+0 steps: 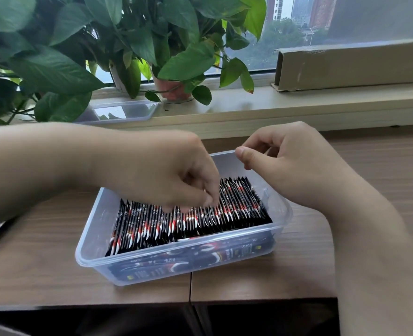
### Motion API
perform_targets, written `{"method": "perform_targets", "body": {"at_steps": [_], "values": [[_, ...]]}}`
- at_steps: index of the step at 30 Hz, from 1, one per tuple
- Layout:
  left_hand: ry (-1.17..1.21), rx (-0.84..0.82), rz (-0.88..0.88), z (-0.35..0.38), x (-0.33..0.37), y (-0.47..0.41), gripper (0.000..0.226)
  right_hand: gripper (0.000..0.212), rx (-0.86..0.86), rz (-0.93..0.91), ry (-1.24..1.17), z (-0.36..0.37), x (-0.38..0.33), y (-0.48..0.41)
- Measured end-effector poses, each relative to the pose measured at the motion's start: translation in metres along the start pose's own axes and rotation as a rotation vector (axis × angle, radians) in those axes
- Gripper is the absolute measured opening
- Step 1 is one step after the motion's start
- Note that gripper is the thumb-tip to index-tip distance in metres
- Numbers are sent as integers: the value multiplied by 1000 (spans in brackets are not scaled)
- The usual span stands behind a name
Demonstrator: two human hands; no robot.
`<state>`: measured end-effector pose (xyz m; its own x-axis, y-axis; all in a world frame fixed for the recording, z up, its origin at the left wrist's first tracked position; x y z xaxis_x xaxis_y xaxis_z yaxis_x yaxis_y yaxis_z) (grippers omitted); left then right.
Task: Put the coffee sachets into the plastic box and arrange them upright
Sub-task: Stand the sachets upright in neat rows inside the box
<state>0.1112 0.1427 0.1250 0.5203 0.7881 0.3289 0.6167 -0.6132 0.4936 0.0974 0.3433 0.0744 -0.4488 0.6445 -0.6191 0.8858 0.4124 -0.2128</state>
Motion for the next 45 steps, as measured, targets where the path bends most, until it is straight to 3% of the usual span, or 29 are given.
{"method": "perform_targets", "body": {"at_steps": [6,11,14,16,18,22,31,38,45], "values": [[-30,641,-123,11,-41,47,7,31,32,-50,-71,-2,0,1],[-4,810,-245,56,-58,53,27,17,33,-72,-74,4,-12,3],[125,778,-315,71,-57,44,40,14,-60,-50,-34,13,-22,4],[252,690,-314,75,-63,37,61,42,-236,-18,92,21,-28,5],[329,642,-258,74,-68,31,68,68,-372,39,187,26,-31,7],[301,572,-215,67,-73,23,70,87,-428,128,248,27,-34,15],[52,470,-291,57,-64,23,70,89,-445,186,342,28,-37,13],[276,443,-260,60,-52,28,98,83,-369,193,254,27,-38,14],[158,486,-231,59,-46,30,97,77,-344,188,251,27,-40,16]]}}
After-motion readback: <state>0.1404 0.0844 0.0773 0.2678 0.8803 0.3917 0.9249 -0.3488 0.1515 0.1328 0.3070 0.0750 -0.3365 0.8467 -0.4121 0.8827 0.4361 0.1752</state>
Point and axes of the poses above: each hand's wrist, its own y-axis away from the middle knuckle, its own z-axis out of the palm, x = y × z, the point moved 1 cm from there along -y, towards the middle knuckle, and after that the axes turned 15 degrees about -x, right-handed, at the moved point
